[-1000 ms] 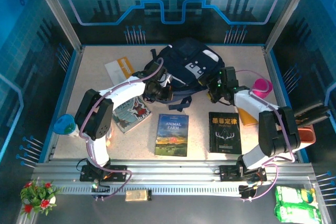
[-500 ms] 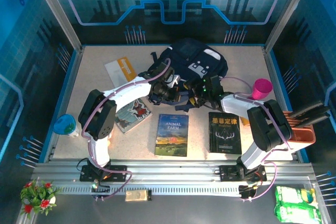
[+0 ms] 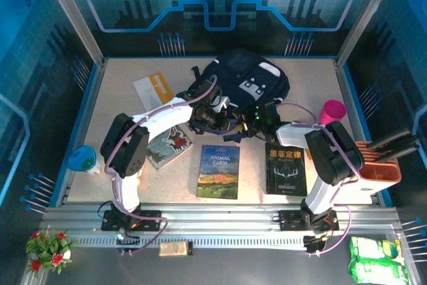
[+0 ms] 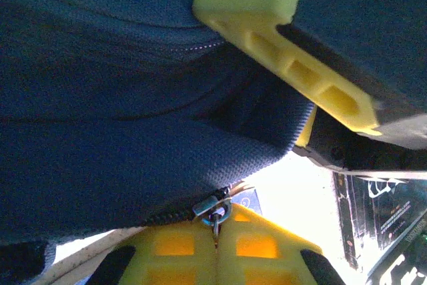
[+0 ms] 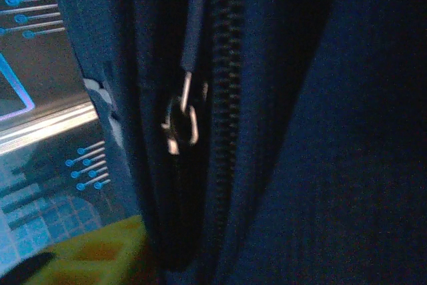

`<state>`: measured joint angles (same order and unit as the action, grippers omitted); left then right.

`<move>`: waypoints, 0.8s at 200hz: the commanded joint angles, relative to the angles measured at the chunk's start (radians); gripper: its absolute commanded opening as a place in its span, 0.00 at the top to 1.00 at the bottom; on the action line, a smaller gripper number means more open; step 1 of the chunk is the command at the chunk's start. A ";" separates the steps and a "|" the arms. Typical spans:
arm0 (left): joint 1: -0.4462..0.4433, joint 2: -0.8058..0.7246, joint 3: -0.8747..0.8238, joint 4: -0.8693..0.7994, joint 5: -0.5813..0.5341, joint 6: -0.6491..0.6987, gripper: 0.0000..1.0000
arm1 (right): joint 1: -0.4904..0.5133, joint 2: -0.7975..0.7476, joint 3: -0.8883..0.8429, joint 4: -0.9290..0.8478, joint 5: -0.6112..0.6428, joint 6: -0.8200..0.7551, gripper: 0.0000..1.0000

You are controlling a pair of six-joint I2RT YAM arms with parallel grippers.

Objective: Pack the student bag
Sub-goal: Rotate the student bag at the top-center of the table.

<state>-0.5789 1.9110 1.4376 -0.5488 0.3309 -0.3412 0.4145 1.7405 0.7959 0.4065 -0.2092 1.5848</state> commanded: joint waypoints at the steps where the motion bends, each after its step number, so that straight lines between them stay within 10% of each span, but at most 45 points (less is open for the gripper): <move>1: -0.005 -0.002 0.053 -0.046 0.071 0.013 1.00 | 0.001 0.006 -0.011 0.041 0.033 -0.014 0.66; 45: 0.056 -0.039 0.048 -0.200 0.021 0.110 1.00 | -0.053 -0.112 0.004 -0.177 0.088 -0.147 0.87; 160: 0.171 -0.166 -0.050 -0.248 -0.069 0.195 1.00 | -0.127 -0.205 0.236 -0.404 -0.082 -0.419 0.89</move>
<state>-0.4355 1.8111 1.4158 -0.7086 0.3241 -0.1802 0.3126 1.5093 0.9176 -0.0254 -0.2375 1.2793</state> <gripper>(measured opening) 0.053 0.148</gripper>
